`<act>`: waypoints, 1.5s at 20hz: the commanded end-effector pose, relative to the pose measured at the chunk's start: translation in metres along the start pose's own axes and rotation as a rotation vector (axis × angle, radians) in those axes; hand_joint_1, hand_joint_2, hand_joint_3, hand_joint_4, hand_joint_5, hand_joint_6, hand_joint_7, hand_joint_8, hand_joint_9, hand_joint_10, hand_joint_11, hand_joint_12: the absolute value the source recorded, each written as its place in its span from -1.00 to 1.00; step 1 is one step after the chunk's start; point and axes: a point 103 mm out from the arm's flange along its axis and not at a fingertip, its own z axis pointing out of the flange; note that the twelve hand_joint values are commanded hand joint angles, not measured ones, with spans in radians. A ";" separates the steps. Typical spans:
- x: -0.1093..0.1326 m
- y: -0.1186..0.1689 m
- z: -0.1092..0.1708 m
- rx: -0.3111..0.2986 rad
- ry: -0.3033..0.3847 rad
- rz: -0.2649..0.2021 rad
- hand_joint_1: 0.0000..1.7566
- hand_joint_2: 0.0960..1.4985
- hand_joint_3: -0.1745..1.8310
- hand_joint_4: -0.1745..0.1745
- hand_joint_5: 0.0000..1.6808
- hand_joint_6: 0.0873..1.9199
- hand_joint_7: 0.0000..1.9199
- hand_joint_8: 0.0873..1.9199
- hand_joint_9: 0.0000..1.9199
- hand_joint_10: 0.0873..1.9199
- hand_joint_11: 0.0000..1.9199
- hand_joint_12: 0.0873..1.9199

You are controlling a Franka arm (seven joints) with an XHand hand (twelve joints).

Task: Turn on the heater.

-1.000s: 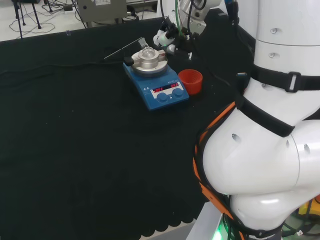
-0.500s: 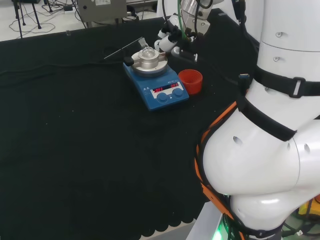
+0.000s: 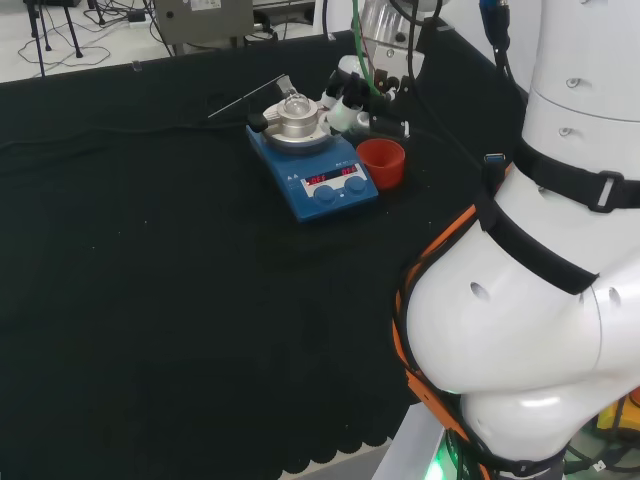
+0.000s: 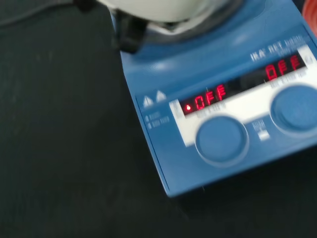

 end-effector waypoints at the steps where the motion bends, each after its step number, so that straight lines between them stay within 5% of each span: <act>1: 0.000 -0.020 0.012 0.155 -0.117 0.040 0.41 -0.07 -0.05 -0.85 -0.42 -0.25 0.60 -0.05 0.73 -0.04 0.66 0.12; 10: 0.003 -0.025 0.031 0.352 -0.183 0.049 0.57 -0.06 0.05 -0.51 -0.68 -0.19 0.75 0.32 0.91 0.46 0.86 0.62; 17: 0.003 -0.030 0.037 0.453 -0.196 0.060 0.60 -0.10 0.13 -0.38 -0.76 -0.29 0.77 0.36 0.91 0.51 0.84 0.65; 30: 0.001 -0.048 0.039 0.517 -0.213 0.069 0.62 -0.12 0.19 -0.24 -0.79 -0.64 0.77 0.37 0.91 0.53 0.83 0.66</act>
